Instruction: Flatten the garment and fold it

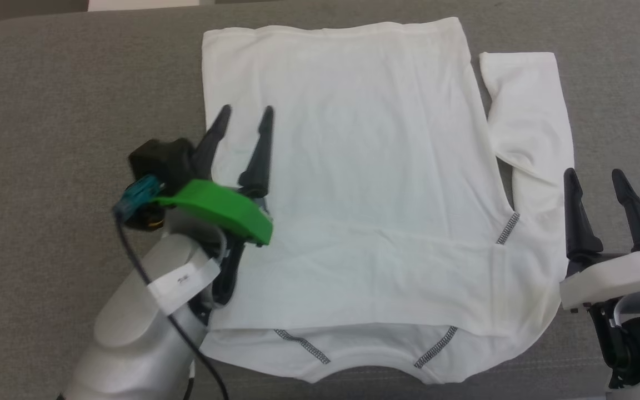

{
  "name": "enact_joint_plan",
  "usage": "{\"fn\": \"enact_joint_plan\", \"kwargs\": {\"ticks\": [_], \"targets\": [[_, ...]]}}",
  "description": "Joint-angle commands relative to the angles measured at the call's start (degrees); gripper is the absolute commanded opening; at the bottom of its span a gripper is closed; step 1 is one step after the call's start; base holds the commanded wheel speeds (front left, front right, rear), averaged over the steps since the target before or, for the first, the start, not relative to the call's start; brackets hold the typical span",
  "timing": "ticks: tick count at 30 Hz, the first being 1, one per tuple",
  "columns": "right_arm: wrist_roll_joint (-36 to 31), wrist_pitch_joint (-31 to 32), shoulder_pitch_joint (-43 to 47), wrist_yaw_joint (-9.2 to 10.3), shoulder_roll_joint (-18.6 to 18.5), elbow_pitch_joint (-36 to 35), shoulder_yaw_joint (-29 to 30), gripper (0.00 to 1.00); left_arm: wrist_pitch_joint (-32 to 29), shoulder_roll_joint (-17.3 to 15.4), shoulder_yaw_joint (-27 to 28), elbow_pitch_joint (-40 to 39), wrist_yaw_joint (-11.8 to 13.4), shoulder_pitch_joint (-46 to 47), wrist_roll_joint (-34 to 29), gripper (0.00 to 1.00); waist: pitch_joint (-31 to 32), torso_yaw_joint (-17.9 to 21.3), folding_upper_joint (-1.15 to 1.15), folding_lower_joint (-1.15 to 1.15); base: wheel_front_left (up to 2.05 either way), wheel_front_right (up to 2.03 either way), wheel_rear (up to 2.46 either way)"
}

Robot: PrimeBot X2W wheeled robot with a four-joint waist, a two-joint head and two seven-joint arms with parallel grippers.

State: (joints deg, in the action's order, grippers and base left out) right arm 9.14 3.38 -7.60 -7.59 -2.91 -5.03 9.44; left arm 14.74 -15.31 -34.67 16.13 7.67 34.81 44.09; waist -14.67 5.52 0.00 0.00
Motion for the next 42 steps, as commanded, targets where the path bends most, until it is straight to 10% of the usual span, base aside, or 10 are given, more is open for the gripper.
{"fn": "enact_joint_plan", "kwargs": {"ticks": [1, 19, 40, 42], "targets": [[-0.31, 0.26, -1.56, 0.1, -0.06, 0.64, 0.34, 1.0, 0.24, -0.53, 3.1, -2.22, -0.29, -3.56, -2.4, 1.0, 0.12, -2.04, 0.0, 0.0, 0.0, 0.0, 0.0], [2.9, 7.87, -29.79, 0.1, -7.6, 24.82, 9.53, 1.0, 0.25, 6.34, 32.72, -15.9, -10.73, -20.7, -21.7, 1.0, -11.33, -7.42, 0.0, 0.0, 0.0, 0.0, 0.0], [-13.16, 29.87, -53.24, 0.1, -13.94, 37.58, 27.69, 1.0, 0.26, 12.37, 38.38, -20.68, -14.9, -17.59, -25.55, 1.0, -25.04, -15.99, 0.0, 0.0, 0.0, 0.0, 0.0], [-14.59, 33.19, -53.05, 0.1, -13.65, 36.67, 27.98, 0.43, 0.26, 12.4, 38.36, -20.72, -14.95, -17.8, -25.23, 1.0, -25.03, -16.09, 0.0, 0.0, 0.0, 0.0, 0.0]]}}
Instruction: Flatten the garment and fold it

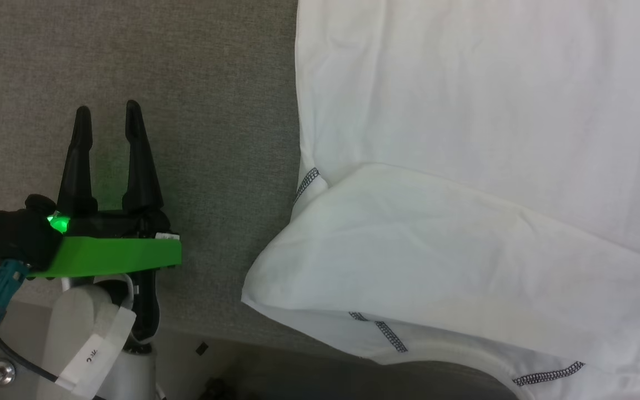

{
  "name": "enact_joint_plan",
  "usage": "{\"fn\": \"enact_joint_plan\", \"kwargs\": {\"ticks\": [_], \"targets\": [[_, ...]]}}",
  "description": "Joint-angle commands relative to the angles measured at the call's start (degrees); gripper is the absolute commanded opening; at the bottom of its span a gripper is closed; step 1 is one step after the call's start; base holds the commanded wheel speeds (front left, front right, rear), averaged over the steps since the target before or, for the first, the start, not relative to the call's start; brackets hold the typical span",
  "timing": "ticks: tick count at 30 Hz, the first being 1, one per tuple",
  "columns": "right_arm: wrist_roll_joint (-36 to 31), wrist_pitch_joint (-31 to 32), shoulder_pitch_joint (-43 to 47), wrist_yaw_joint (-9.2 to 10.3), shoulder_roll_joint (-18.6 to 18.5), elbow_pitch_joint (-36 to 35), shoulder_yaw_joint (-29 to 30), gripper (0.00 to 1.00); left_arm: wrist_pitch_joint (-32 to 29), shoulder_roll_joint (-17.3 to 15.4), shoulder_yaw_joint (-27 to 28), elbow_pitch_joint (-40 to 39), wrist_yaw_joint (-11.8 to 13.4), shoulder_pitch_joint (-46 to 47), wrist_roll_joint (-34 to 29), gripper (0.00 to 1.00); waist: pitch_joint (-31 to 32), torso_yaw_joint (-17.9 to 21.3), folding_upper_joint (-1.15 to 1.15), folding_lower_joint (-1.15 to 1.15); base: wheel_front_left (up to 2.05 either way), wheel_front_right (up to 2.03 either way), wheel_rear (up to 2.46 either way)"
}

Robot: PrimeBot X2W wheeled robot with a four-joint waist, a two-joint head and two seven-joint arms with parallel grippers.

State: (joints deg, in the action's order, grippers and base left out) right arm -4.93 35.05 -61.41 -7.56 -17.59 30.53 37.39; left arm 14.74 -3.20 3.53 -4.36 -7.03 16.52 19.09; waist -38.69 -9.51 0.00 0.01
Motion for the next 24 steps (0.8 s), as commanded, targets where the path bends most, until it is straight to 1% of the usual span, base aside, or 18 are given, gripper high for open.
{"fn": "enact_joint_plan", "kwargs": {"ticks": [1, 2, 5, 11, 18, 24], "targets": [[-1.04, 2.74, 0.98, 0.08, 1.14, 0.54, 0.0, 0.22, 0.26, 0.29, 0.11, -0.21, -0.26, 0.41, -0.07, 1.0, -0.97, -1.08, 0.0, -0.01, 0.0, 0.0, 0.0], [-1.51, 3.72, 1.32, 0.08, 1.17, -0.16, -0.22, 0.0, 0.26, 0.3, 0.04, -0.17, -0.27, 0.32, 0.05, 1.0, -0.89, -1.08, 0.0, -0.01, 0.0, 0.0, 0.0], [-2.52, 5.05, 2.71, 0.08, 0.49, -2.42, -1.04, 0.0, 0.26, 0.31, -0.08, -0.04, -0.3, 0.13, 0.29, 1.0, -0.4, -0.91, 0.0, -0.01, 0.0, 0.0, 0.0], [-1.55, 0.65, 6.24, 0.08, 0.53, -7.01, -1.28, 0.0, 0.26, 0.31, -0.22, 0.89, -0.33, -0.14, 0.11, 1.0, 2.51, 0.03, 0.0, -0.01, 0.0, 0.0, 0.0], [1.2, -4.29, 15.85, 0.08, -0.74, -12.71, -2.88, 0.0, 0.26, 0.32, -0.26, 3.17, -0.38, -2.18, -0.67, 1.0, 10.62, 2.28, 0.0, -0.01, 0.0, 0.0, 0.0], [3.19, -5.59, 24.44, 0.08, -1.67, -18.71, -4.72, 0.0, 0.26, 0.32, -0.34, 5.33, -0.42, -5.06, -0.7, 1.0, 18.23, 4.31, 0.0, -0.01, 0.0, 0.0, 0.0]]}}
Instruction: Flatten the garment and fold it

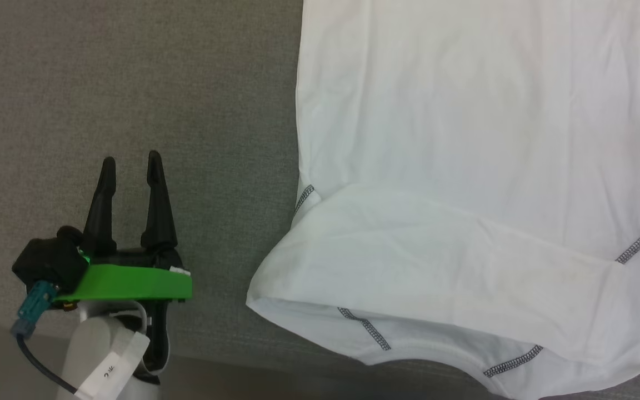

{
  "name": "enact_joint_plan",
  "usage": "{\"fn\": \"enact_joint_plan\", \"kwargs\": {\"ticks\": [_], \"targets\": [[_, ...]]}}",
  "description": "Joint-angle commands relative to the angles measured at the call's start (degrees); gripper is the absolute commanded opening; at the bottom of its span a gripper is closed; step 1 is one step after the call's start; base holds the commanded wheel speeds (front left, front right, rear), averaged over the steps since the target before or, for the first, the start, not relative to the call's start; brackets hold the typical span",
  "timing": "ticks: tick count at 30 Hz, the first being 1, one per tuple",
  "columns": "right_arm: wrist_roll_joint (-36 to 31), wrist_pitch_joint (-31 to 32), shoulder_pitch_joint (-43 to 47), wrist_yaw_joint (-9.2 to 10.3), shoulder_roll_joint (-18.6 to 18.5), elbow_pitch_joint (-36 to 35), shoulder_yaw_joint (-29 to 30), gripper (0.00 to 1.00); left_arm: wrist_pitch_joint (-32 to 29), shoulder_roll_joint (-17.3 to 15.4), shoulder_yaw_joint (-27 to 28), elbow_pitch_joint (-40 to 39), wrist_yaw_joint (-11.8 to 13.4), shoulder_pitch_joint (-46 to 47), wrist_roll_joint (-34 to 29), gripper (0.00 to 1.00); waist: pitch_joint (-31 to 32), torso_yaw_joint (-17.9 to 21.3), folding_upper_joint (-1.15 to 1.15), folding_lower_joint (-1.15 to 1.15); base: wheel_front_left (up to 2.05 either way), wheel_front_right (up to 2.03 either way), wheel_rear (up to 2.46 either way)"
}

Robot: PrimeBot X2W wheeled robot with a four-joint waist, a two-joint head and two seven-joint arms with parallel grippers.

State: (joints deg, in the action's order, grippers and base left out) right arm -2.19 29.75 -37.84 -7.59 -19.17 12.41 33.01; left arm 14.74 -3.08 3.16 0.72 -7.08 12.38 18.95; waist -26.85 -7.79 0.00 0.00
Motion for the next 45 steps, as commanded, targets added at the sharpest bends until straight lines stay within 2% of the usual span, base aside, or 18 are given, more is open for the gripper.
{"fn": "enact_joint_plan", "kwargs": {"ticks": [1, 7, 14, 19, 24, 26, 27, 28, 34, 40, 45], "targets": [[0.88, -0.22, 2.05, 0.1, -0.13, -1.68, -0.77, 0.0, 0.26, 0.2, 0.02, 0.6, -0.36, -1.45, -0.57, 1.0, 7.33, 2.84, 0.0, 0.0, 0.0, 0.0, 0.0], [2.1, 2.63, 10.09, 0.1, 1.41, -12.93, -4.85, 0.0, 0.26, 0.2, 0.25, 2.02, -0.38, -4.42, -0.22, 1.0, 12.84, 4.07, 0.0, 0.0, 0.0, 0.0, 0.0], [3.02, 8.15, 19.12, 0.1, 4.37, -29.61, -12.05, 0.0, 0.26, 0.2, -0.55, 2.71, -0.39, -6.49, 0.55, 1.0, 16.37, 3.81, 0.0, 0.0, 0.0, 0.0, 0.0], [3.29, 11.66, 23.23, 0.1, 5.83, -38.72, -20.36, 0.0, 0.26, 0.2, -1.33, 3.01, -0.39, -6.98, 1.03, 1.0, 16.91, 3.13, 0.0, 0.0, 0.0, 0.0, 0.0], [3.04, 13.07, 24.8, 0.1, 7.43, -42.59, -31.26, 0.0, 0.26, 0.2, -1.62, 3.07, -0.39, -7.07, 1.5, 1.0, 16.55, 2.54, 0.0, 0.0, 0.0, 0.0, 0.0], [2.88, 12.54, 24.71, 0.1, 8.18, -41.37, -36.58, 0.0, 0.26, 0.2, -1.59, 3.08, -0.4, -7.08, 1.7, 1.0, 16.33, 2.42, 0.0, 0.0, 0.0, 0.0, 0.0], [2.17, 11.53, 24.23, 0.1, 8.83, -38.75, -41.88, 0.0, 0.26, 0.2, -1.75, 3.13, -0.4, -6.91, 1.84, 1.0, 15.95, 2.09, 0.0, 0.0, 0.0, 0.0, 0.0], [1.92, 10.77, 23.87, 0.1, 9.49, -36.87, -44.58, 0.0, 0.26, 0.2, -1.9, 3.19, -0.4, -6.72, 1.91, 1.0, 15.74, 1.83, 0.0, 0.0, 0.0, 0.0, 0.0], [1.04, 6.59, 21.97, 0.1, 13.14, -24.36, -56.33, 0.0, 0.26, 0.2, -2.38, 3.28, -0.4, -5.61, 2.37, 1.0, 14.41, 0.18, 0.0, 0.0, 0.0, 0.0, 0.0], [1.02, 2.77, 19.77, 0.1, 15.17, -10.7, -62.73, 0.0, 0.26, 0.2, -2.52, 3.55, -0.4, -5.03, 2.77, 1.0, 13.09, -1.24, 0.0, 0.0, 0.0, 0.0, 0.0], [1.79, 1.31, 18.14, 0.1, 15.96, -0.92, -65.49, 0.0, 0.26, 0.2, -2.62, 3.69, -0.4, -4.62, 3.01, 1.0, 12.35, -1.9, 0.0, 0.0, 0.0, 0.0, 0.0]]}}
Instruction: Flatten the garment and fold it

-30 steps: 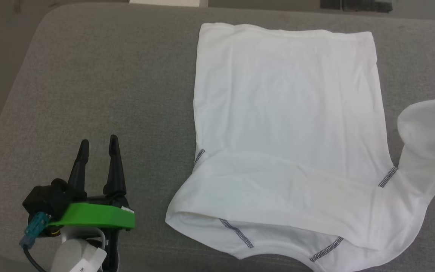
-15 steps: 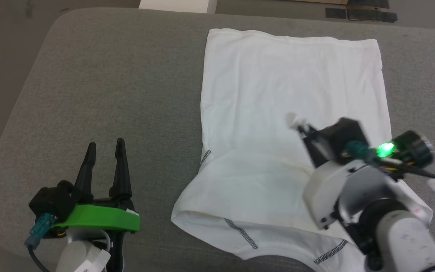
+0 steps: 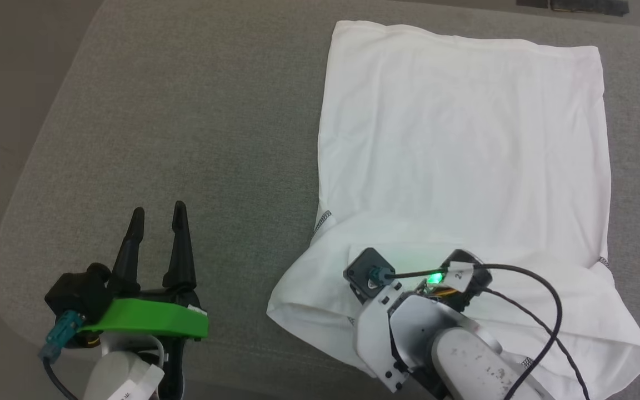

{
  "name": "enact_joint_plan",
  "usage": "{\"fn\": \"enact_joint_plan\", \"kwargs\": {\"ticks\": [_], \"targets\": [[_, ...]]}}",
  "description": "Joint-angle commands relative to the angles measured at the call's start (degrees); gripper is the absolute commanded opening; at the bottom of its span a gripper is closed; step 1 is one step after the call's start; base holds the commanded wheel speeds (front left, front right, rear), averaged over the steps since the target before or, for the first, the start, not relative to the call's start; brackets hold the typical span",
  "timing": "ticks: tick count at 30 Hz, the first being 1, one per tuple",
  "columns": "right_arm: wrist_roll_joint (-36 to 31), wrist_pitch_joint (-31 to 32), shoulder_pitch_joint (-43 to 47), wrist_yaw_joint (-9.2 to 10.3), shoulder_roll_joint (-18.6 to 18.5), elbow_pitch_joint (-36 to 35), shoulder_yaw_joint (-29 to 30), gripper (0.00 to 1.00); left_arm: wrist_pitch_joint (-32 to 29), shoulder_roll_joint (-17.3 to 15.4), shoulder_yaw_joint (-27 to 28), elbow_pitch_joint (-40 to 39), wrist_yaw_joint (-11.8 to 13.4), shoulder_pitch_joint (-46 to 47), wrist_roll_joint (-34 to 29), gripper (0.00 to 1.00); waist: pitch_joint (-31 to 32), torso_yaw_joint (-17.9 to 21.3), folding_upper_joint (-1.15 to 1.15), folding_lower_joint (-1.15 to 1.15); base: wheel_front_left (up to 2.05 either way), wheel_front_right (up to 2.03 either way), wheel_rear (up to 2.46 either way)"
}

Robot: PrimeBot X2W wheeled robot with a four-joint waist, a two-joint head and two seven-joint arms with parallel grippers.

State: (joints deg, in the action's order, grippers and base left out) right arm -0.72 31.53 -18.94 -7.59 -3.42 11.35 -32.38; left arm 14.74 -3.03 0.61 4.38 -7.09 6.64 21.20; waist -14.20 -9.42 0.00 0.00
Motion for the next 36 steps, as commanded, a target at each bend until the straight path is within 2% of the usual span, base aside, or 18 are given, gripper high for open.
{"fn": "enact_joint_plan", "kwargs": {"ticks": [1, 6, 7, 8, 13, 17, 21, 26, 30, 36], "targets": [[0.91, -0.46, -0.99, 0.1, 0.3, 2.07, -0.67, 0.0, 0.26, 0.15, -0.12, 0.02, -0.39, 1.17, 0.78, 1.0, -0.48, -0.36, 0.0, 0.0, 0.0, 0.0, 0.0], [4.56, 0.8, -2.16, 0.1, 0.48, 8.65, -3.52, 0.0, 0.26, 0.15, -0.25, 0.05, -0.36, 1.13, 0.61, 1.0, -0.82, -0.21, 0.0, 0.0, 0.0, 0.0, 0.0], [5.07, 0.98, -2.42, 0.1, 0.49, 9.27, -3.97, 0.35, 0.26, 0.15, -0.3, 0.11, -0.36, 1.14, 0.56, 1.0, -0.83, -0.14, 0.0, 0.0, 0.0, 0.0, 0.0], [6.01, 0.96, -2.66, 0.1, 0.5, 9.81, -4.26, 1.0, 0.26, 0.15, -0.29, 0.17, -0.34, 1.14, 0.49, 1.0, -0.77, 0.07, 0.0, 0.0, 0.0, 0.0, 0.0], [10.35, -2.76, -3.58, 0.1, 0.52, 7.34, -4.12, 1.0, 0.26, 0.15, -0.01, 0.41, -0.29, 0.77, -0.21, 1.0, 0.05, 1.54, 0.0, 0.0, 0.0, 0.0, 0.0], [13.06, -8.2, -2.96, 0.1, 0.53, 0.54, -0.49, 1.0, 0.26, 0.15, 0.53, 0.51, -0.3, 0.41, -1.08, 1.0, 1.19, 3.08, 0.0, 0.0, 0.0, 0.0, 0.0], [12.86, -14.47, -0.84, 0.1, 0.54, -7.96, 6.94, 1.0, 0.26, 0.15, 1.02, 0.54, -0.32, -0.18, -1.86, 1.0, 2.4, 4.95, 0.0, 0.0, 0.0, 0.0, 0.0], [11.13, -21.51, 3.73, 0.1, 0.54, -16.07, 19.37, 1.0, 0.26, 0.15, 1.52, 0.55, -0.35, -0.66, -2.88, 1.0, 3.19, 7.56, 0.0, 0.0, 0.0, 0.0, 0.0], [11.2, -26.64, 7.14, 0.1, 0.54, -17.89, 28.36, 1.0, 0.26, 0.12, 1.81, 0.56, -0.37, -0.33, -3.48, 1.0, 2.85, 9.6, 0.0, 0.0, 0.0, 0.0, 0.0], [8.43, -31.12, 9.43, 0.1, 0.54, -16.46, 34.09, 1.0, 0.26, -1.94, 0.36, 1.15, -0.38, 2.41, -4.25, 1.0, 0.49, 12.34, 0.0, 0.0, 0.0, 0.0, 0.0]]}}
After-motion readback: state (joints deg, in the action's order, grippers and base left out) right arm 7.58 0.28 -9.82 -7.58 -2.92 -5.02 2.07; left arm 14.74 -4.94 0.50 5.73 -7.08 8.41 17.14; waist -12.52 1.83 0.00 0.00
